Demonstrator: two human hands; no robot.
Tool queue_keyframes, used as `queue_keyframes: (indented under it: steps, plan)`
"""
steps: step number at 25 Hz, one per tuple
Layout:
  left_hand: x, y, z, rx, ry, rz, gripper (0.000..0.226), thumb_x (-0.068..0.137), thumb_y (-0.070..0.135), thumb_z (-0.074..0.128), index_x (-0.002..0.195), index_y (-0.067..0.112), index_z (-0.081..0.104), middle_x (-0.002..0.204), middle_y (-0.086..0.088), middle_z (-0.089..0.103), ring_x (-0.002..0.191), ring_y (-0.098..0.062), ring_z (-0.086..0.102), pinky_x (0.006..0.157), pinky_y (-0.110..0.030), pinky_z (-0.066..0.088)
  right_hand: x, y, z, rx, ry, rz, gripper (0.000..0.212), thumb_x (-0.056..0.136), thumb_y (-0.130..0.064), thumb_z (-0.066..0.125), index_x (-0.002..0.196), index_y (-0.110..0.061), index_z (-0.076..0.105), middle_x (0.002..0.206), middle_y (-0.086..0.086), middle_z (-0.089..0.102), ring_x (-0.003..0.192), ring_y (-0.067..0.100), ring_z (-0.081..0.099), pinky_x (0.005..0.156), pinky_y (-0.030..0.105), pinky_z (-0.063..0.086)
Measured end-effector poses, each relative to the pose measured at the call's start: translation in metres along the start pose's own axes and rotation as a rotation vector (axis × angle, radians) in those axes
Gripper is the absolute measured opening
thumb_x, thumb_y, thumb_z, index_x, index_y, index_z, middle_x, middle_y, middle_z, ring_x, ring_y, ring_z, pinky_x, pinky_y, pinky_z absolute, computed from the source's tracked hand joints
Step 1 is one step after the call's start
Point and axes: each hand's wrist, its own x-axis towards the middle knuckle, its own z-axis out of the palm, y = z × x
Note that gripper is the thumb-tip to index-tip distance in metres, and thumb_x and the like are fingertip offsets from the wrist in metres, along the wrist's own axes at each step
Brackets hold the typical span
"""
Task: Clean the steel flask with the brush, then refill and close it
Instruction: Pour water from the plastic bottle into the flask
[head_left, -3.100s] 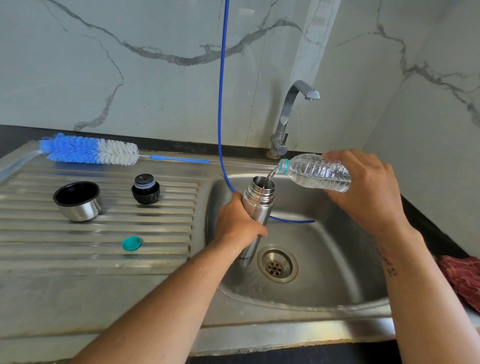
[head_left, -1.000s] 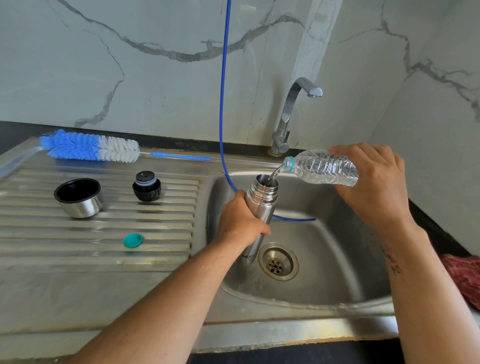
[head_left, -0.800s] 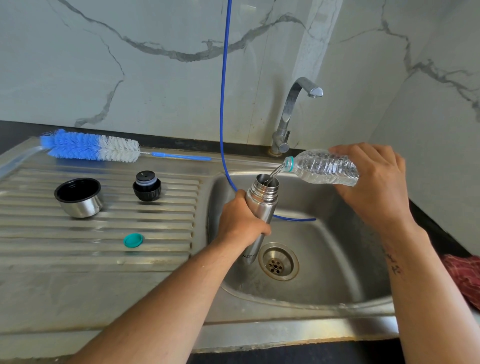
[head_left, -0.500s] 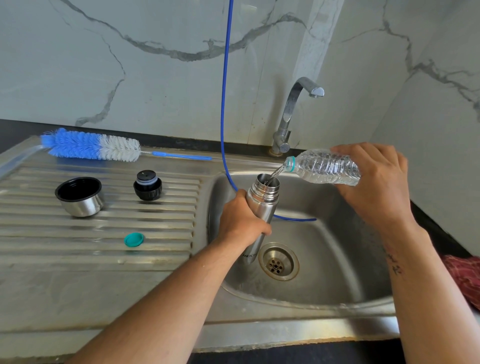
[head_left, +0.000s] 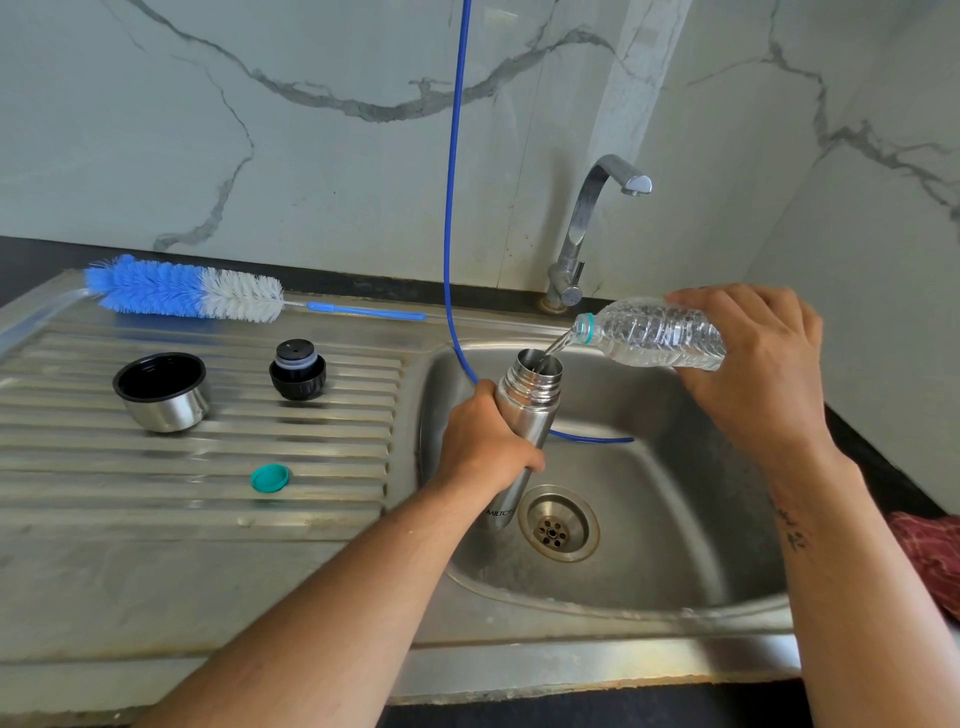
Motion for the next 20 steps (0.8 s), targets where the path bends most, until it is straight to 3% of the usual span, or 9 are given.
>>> queue_keyframes:
  steps: [6, 20]
  plan:
    - [0.0001, 0.0001, 0.0007, 0.007, 0.005, -0.004, 0.071, 0.055, 0.015, 0.097, 0.112, 0.022, 0.056, 0.106, 0.003, 0.067, 0.093, -0.018, 0.063, 0.077, -0.031, 0.051, 0.0002, 0.0007, 0.0007, -0.017, 0.007, 0.004, 0.060, 0.075, 0.001, 0.078, 0.129, -0.022, 0.067, 0.122, 0.001, 0.069, 0.118, 0.031, 0.049, 0.110, 0.061, 0.033]
    - [0.0005, 0.0000, 0.0004, 0.020, 0.001, -0.005, 0.069, 0.054, 0.015, 0.097, 0.109, 0.021, 0.056, 0.104, 0.003, 0.067, 0.092, -0.019, 0.064, 0.076, -0.031, 0.052, 0.0003, -0.0022, 0.0011, -0.027, 0.041, 0.000, 0.062, 0.072, 0.006, 0.075, 0.127, -0.022, 0.068, 0.121, 0.003, 0.069, 0.116, 0.031, 0.047, 0.111, 0.063, 0.030]
